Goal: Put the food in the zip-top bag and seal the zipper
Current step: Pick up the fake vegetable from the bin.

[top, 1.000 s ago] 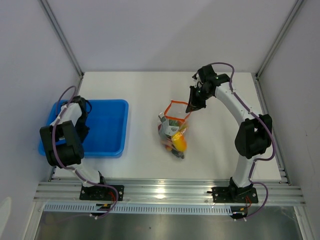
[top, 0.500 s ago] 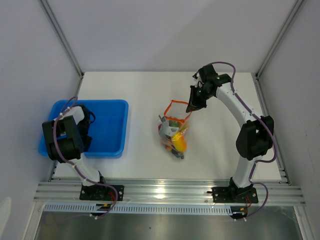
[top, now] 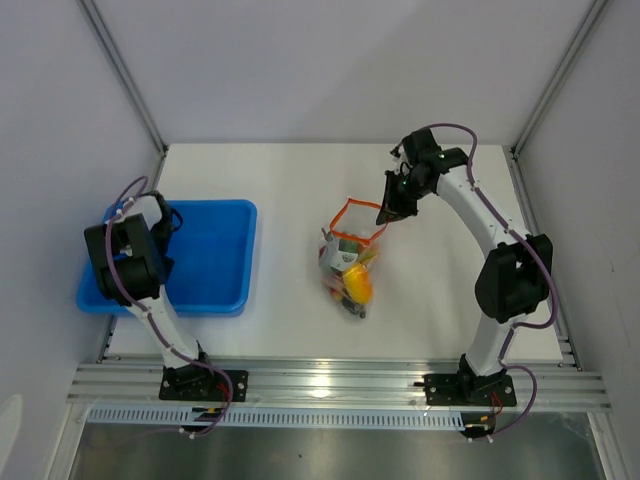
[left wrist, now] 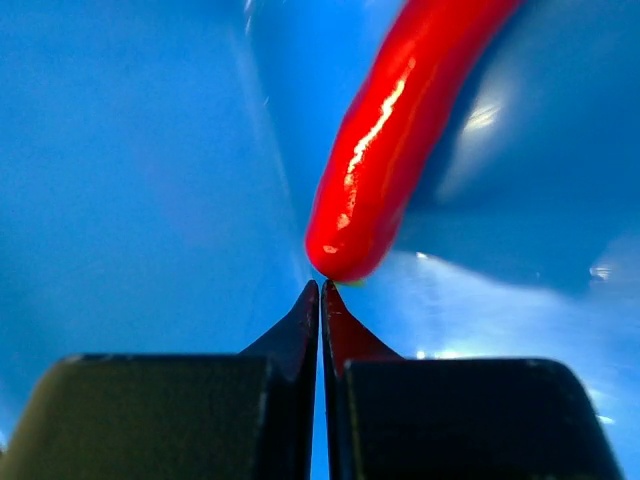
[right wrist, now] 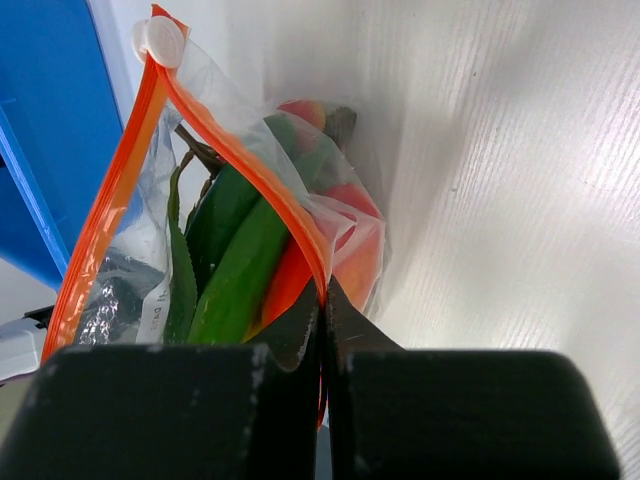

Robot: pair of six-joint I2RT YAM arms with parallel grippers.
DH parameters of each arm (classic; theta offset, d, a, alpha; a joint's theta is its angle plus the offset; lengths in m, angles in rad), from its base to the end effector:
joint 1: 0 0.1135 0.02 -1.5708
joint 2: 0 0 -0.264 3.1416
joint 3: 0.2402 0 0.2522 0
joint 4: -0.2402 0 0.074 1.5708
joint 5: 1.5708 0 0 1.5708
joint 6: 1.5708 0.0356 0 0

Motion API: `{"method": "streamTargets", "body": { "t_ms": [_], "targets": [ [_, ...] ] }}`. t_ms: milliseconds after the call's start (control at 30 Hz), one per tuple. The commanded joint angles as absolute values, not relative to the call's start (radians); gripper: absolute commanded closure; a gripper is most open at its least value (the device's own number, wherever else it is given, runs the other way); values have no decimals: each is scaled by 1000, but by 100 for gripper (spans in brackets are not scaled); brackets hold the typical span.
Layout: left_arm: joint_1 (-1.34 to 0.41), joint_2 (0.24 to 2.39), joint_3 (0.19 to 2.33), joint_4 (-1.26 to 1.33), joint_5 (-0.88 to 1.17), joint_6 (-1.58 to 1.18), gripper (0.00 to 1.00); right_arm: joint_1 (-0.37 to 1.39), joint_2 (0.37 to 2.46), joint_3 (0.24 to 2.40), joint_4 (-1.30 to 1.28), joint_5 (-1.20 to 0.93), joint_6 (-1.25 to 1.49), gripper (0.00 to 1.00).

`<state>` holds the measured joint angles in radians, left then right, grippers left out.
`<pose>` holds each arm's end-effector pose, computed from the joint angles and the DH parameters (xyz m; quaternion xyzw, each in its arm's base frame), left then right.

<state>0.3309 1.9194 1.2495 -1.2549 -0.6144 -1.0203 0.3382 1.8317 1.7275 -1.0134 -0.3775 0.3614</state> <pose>0.2806 0.1181 0.1599 0.5452 -0.7655 -0.3369 0.0574 0.3587 0.1401 0.3065 -0.0310 0.9576 0.2474 0.1447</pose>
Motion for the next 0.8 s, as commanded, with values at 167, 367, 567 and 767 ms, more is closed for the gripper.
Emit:
{"method": "streamTargets", "body": {
  "t_ms": [167, 367, 567, 767],
  "targets": [
    [283, 1909, 1477, -1172, -661, -858, 99, 339, 1784, 1738, -1005, -374, 356, 100],
    [219, 1795, 1437, -1143, -663, -796, 93, 354, 1792, 1749, -993, -374, 362, 100],
    [247, 1743, 1350, -1209, -699, -839, 6, 368, 1798, 1740, -985, -376, 367, 100],
    [327, 1741, 1281, -1132, -699, -743, 6, 371, 1801, 1743, -992, -379, 359, 100]
  ]
}}
